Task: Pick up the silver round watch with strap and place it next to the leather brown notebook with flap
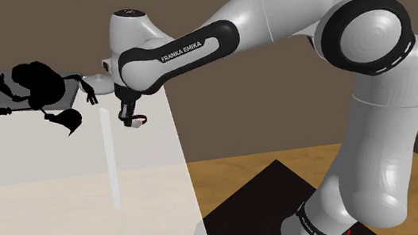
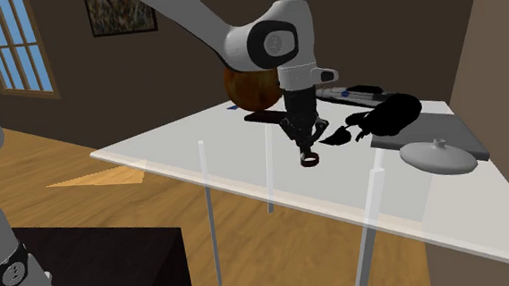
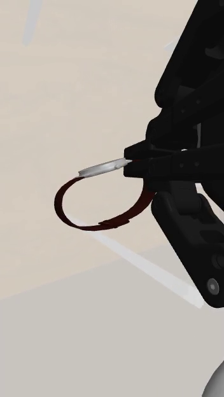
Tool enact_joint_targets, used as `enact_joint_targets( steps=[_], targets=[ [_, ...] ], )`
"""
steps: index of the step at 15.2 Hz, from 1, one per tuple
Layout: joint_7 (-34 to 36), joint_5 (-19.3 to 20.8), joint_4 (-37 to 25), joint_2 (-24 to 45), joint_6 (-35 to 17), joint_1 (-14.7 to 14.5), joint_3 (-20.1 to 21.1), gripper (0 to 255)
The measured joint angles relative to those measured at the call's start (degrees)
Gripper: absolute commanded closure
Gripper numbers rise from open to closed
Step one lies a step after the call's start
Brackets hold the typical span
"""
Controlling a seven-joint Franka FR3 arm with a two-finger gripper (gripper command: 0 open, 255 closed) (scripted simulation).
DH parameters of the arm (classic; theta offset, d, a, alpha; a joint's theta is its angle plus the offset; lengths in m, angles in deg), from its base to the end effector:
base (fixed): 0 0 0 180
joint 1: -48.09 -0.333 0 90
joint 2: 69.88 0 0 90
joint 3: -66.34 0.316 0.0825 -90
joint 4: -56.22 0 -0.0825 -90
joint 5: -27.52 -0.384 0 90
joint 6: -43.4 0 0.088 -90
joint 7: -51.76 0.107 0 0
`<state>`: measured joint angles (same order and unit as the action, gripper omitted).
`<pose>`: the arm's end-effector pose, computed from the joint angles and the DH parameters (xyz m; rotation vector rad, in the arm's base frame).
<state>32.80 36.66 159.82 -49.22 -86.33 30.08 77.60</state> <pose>0.5740 0.3058 0.3575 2.7651 1.3726 0.1690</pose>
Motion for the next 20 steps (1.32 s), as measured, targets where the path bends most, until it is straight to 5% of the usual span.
enact_joint_targets(
  steps=[16, 20],
  targets=[
    [-1.62, -1.76, -6.57, -4.38, 10.79, 0.28, 0.65, 255],
    [2.03, -1.0, -8.08, -4.0, 12.27, -2.22, 1.76, 255]
  ],
)
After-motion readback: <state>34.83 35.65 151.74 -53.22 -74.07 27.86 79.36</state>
